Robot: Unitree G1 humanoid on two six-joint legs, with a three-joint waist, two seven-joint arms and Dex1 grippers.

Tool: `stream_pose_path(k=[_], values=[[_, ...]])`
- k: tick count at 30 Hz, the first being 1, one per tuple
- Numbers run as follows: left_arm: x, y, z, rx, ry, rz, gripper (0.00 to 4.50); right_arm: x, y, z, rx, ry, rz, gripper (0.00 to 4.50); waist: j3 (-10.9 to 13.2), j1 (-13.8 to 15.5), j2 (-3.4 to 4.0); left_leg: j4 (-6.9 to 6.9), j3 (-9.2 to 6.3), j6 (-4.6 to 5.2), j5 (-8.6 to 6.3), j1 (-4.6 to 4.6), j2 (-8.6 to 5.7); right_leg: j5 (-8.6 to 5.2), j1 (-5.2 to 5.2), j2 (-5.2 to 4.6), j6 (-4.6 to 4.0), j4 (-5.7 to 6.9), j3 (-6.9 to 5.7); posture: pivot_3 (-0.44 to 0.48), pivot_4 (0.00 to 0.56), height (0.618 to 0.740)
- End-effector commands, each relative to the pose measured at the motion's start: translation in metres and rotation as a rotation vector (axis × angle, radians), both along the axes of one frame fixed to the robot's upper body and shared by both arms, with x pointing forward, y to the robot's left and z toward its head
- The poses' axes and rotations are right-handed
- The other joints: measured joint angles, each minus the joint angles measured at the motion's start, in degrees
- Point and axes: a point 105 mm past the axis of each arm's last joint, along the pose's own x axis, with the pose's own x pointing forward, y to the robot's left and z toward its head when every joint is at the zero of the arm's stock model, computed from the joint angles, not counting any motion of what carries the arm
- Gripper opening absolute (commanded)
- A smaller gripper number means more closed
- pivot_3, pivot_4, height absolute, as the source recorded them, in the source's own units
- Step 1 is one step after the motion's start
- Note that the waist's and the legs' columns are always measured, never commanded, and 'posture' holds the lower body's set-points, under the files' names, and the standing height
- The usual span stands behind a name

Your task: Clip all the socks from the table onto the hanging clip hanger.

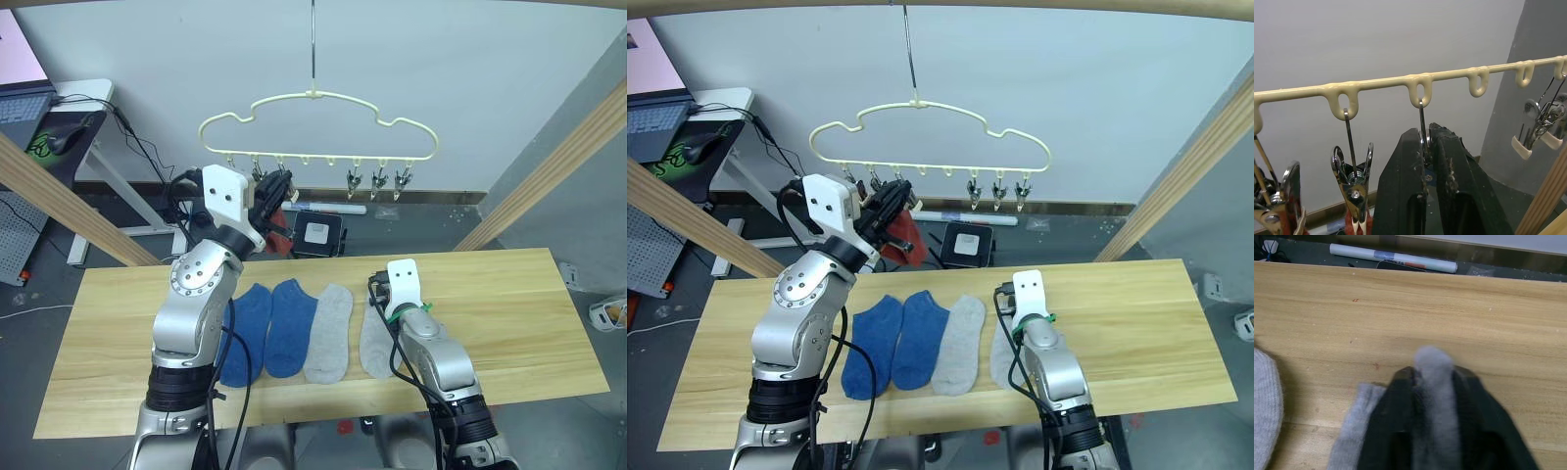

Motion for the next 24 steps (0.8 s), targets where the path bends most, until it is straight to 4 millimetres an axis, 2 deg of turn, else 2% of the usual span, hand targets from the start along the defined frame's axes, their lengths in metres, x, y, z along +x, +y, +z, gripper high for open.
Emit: stream_pose_path(k=[1, 4, 8, 11, 15, 19, 24], values=[[-0.004, 0.001, 0.006, -0.003, -0.029, 0.005, 0.00, -0.006, 0.006, 0.002, 0.022, -0.016, 0.001, 0.03, 0.00, -0.01, 0.00, 0.00, 0.00, 0.00, 0.00, 0.00, 0.00, 0.00, 0.00, 0.00, 0.00, 0.00, 0.00, -0.086, 0.338, 0.738], [-0.005, 0.002, 0.008, -0.003, -0.032, 0.006, 0.00, -0.004, 0.008, 0.011, 0.035, -0.053, 0.029, 0.03, 0.00, -0.01, 0.00, 0.00, -0.02, 0.00, 0.00, 0.01, -0.02, 0.00, 0.00, 0.01, 0.00, 0.02, -0.02, -0.085, 0.335, 0.738], [-0.007, 0.006, 0.012, -0.015, -0.035, -0.004, 0.00, -0.002, 0.020, 0.039, 0.074, -0.171, 0.122, 0.03, 0.00, -0.13, 0.00, 0.00, -0.01, 0.00, 0.00, 0.00, -0.02, 0.00, -0.01, 0.03, 0.00, 0.02, -0.02, -0.086, 0.329, 0.738], [-0.011, 0.008, 0.017, -0.078, -0.012, -0.049, 0.00, -0.002, 0.037, 0.071, 0.092, -0.306, 0.246, 0.03, 0.00, -0.14, 0.00, 0.00, -0.02, 0.00, 0.00, 0.00, -0.03, 0.00, -0.01, 0.05, 0.00, 0.02, -0.03, -0.087, 0.322, 0.738], [-0.016, 0.016, 0.025, -0.106, -0.007, -0.081, 0.00, -0.006, 0.061, 0.104, 0.108, -0.448, 0.401, 0.03, 0.00, -0.13, 0.00, 0.01, -0.03, -0.01, 0.00, -0.02, -0.04, 0.00, -0.02, 0.06, 0.01, 0.02, -0.10, -0.085, 0.314, 0.738], [-0.022, 0.015, 0.031, -0.135, 0.011, -0.146, 0.00, -0.014, 0.089, 0.130, 0.156, -0.558, 0.581, 0.03, 0.00, -0.09, 0.00, 0.00, -0.07, -0.01, 0.00, -0.02, -0.05, 0.00, -0.02, 0.07, 0.00, 0.02, -0.16, -0.085, 0.310, 0.738], [-0.029, 0.014, 0.041, -0.227, 0.064, -0.236, 0.00, -0.011, 0.107, 0.154, 0.193, -0.644, 0.668, 0.03, 0.00, -0.05, 0.00, 0.02, -0.11, -0.01, 0.00, -0.07, 0.00, 0.01, -0.02, 0.00, -0.01, 0.02, -0.19, -0.075, 0.303, 0.738]])
